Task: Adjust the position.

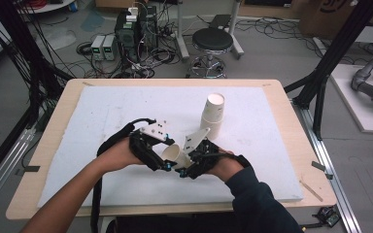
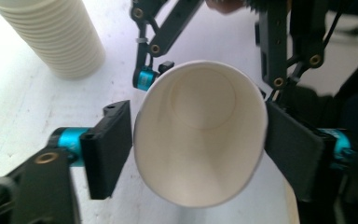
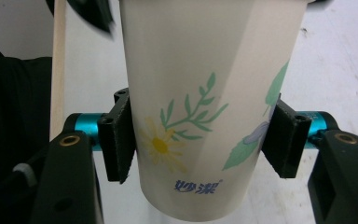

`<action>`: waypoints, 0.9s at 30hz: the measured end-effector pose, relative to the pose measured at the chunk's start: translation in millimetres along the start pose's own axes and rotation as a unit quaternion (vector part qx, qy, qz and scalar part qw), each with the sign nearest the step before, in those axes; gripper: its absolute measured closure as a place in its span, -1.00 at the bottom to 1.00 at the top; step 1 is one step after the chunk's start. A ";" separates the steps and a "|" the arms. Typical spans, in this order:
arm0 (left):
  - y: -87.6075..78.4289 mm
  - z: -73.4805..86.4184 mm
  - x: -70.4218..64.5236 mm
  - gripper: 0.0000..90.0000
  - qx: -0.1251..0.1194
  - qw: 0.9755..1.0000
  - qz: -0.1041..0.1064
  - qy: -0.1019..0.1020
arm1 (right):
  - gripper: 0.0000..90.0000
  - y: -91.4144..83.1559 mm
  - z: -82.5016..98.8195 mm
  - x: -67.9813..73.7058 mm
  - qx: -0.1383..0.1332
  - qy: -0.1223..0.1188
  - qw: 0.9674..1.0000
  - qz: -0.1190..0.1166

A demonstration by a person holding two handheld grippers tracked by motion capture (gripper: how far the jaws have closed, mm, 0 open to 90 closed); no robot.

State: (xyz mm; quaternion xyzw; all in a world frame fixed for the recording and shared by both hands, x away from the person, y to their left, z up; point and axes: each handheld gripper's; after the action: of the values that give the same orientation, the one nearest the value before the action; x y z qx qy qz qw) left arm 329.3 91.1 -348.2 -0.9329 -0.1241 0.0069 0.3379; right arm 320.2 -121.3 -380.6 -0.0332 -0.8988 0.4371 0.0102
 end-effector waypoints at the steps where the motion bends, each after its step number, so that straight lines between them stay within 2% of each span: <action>1: 0.0 0.0 0.0 -0.50 0.000 1.000 0.000 0.000 | -0.19 -1.8 2.1 -0.8 -0.002 0.007 1.000 0.001; 2: -4.8 4.7 2.4 -0.52 -0.026 1.000 -0.006 -0.016 | -0.19 -4.3 5.1 -1.8 -0.010 0.012 1.000 0.002; 4: -9.6 11.2 4.3 -0.55 -0.051 0.998 -0.013 -0.033 | -0.19 -10.0 12.0 -3.3 -0.019 0.026 0.999 0.009; 5: -9.6 11.2 4.3 -0.57 -0.051 0.998 -0.013 -0.033 | -0.19 -13.2 15.9 -3.9 -0.026 0.034 0.999 0.015; 7: -15.5 22.9 5.5 -0.57 -0.089 0.994 -0.025 -0.062 | -0.20 -19.8 24.3 -4.2 -0.039 0.051 0.998 0.021; 9: -18.7 30.2 6.1 -0.57 -0.107 0.991 -0.034 -0.076 | -0.20 -25.5 33.9 -4.5 -0.052 0.062 0.996 0.031; 13: -26.6 47.6 8.0 -0.57 -0.155 0.981 -0.063 -0.101 | -0.21 -33.4 52.8 -2.4 -0.085 0.079 0.992 0.050; 14: -28.0 51.2 8.3 -0.57 -0.167 0.978 -0.072 -0.107 | -0.22 -34.7 57.1 -1.9 -0.095 0.080 0.991 0.056; 15: -28.0 51.2 8.3 -0.57 -0.167 0.978 -0.072 -0.107 | -0.22 -35.9 61.1 -0.7 -0.105 0.085 0.989 0.059; 16: -30.3 57.8 8.6 -0.58 -0.183 0.972 -0.086 -0.116 | -0.22 -36.5 64.1 -0.3 -0.112 0.086 0.988 0.062; 18: -31.7 66.5 8.5 -0.58 -0.205 0.965 -0.105 -0.129 | -0.23 -37.3 72.2 1.5 -0.128 0.094 0.985 0.071; 19: -31.7 66.5 8.5 -0.58 -0.205 0.965 -0.105 -0.129 | -0.23 -37.4 75.8 2.2 -0.134 0.100 0.983 0.073; 20: -31.0 75.0 7.8 -0.58 -0.219 0.959 -0.117 -0.138 | -0.24 -37.4 79.4 2.3 -0.141 0.103 0.982 0.078; 22: -29.2 83.0 6.2 -0.58 -0.227 0.954 -0.131 -0.146 | -0.25 -37.3 86.5 2.5 -0.157 0.114 0.977 0.086; 23: -29.2 83.0 6.2 -0.58 -0.227 0.954 -0.131 -0.146 | -0.25 -37.3 89.9 3.1 -0.166 0.119 0.975 0.091; 24: -27.4 91.5 5.7 -0.58 -0.235 0.949 -0.142 -0.152 | -0.25 -37.6 93.2 3.7 -0.173 0.123 0.972 0.096; 25: -27.4 91.5 5.7 -0.58 -0.235 0.949 -0.142 -0.152 | -0.25 -37.8 96.3 4.2 -0.182 0.124 0.970 0.102; 26: -25.8 98.5 5.5 -0.58 -0.241 0.945 -0.156 -0.159 | -0.25 -38.0 99.1 4.5 -0.188 0.123 0.968 0.108; 27: -25.2 100.8 5.4 -0.58 -0.244 0.943 -0.160 -0.162 | -0.25 -38.3 101.4 4.7 -0.193 0.126 0.967 0.113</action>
State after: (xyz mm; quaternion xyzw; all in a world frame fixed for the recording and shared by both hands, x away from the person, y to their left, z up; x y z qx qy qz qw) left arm 319.0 174.4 -409.7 -0.9411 -0.3224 0.0731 0.0717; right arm 308.8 -224.2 -413.1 -0.1903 -0.9480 0.2461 0.0674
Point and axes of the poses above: each handheld gripper's, and its own axes: y roughly forward along the jaws, z roughly out of its underside, x roughly to its left, and after that the axes turned 7 degrees about -z, right-handed
